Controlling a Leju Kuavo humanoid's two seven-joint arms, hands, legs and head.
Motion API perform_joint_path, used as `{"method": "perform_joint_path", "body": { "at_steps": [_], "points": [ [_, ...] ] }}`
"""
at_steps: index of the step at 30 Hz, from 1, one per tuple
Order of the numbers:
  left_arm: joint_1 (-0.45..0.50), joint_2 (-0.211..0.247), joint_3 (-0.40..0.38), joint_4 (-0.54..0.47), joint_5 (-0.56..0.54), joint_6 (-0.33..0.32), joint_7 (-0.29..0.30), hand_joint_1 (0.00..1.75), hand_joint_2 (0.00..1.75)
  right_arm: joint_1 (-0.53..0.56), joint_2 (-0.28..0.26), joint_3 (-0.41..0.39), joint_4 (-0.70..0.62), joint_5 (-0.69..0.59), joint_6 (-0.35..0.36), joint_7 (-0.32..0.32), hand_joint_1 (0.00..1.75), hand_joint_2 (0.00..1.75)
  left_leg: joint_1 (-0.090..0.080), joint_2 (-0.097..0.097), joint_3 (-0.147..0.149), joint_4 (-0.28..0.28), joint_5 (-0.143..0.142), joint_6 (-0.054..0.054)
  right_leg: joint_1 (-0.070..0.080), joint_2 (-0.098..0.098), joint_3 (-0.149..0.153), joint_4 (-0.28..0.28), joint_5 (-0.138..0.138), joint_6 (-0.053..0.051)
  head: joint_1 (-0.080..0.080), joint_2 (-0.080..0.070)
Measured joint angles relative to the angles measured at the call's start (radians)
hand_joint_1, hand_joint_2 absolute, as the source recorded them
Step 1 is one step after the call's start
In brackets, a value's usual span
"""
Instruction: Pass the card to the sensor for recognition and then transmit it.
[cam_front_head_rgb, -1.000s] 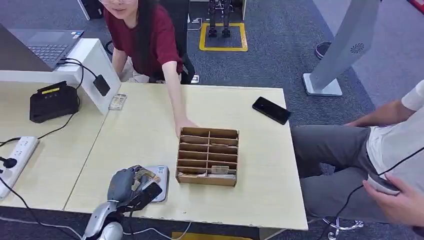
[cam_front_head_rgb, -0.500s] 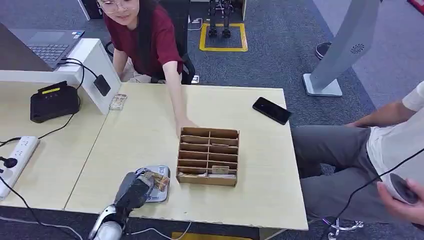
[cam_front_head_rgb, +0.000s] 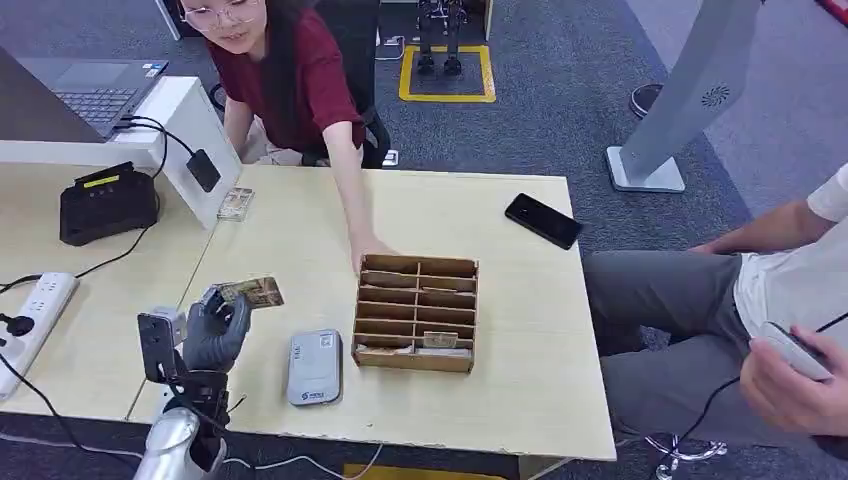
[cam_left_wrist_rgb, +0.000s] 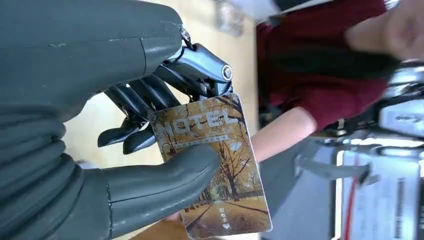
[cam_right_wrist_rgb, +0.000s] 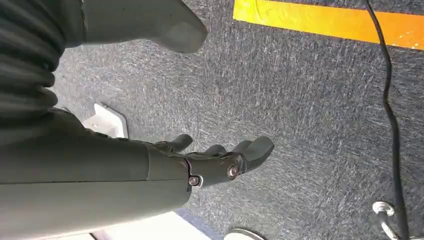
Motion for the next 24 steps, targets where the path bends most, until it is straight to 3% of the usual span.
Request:
{"method": "perform_joint_path", "body": {
  "at_steps": [7,17,22,24],
  "points": [
    [-0.082,-0.001,0.019,-0.018,-0.011,0.038,-0.024,1.75,1.75,-0.004,0.000,0.000,0.000,0.011,0.003,0.000,0.00,1.75,0.000,0.000,0.000,0.000,0.001,0.000,0.000,0.000,0.000,0.000,0.000,0.000,0.000,0.000],
    [-0.093,-0.001,0.020,-0.023,-0.013,0.040,-0.025,1.75,1.75,-0.005,0.000,0.000,-0.001,0.011,0.004,0.000,0.00,1.75,0.000,0.000,0.000,0.000,0.000,0.000,0.000,0.000,0.000,0.000,0.000,0.000,0.000,0.000],
    [-0.130,0.002,0.020,-0.022,-0.167,0.168,-0.072,1.75,1.75,-0.006,0.000,0.000,-0.001,0.029,0.009,-0.010,0.00,1.75,0.000,0.000,0.000,0.000,0.001,0.000,0.000,0.000,-0.001,0.000,0.000,0.000,0.000,0.000],
    [-0.162,0.010,0.020,-0.012,-0.306,0.275,-0.093,1.75,1.75,-0.009,0.000,0.000,-0.001,0.043,0.016,-0.014,0.00,1.75,0.000,0.000,0.000,0.000,0.001,-0.001,0.000,0.000,-0.001,0.000,0.001,-0.001,0.000,0.000]
  ]
}}
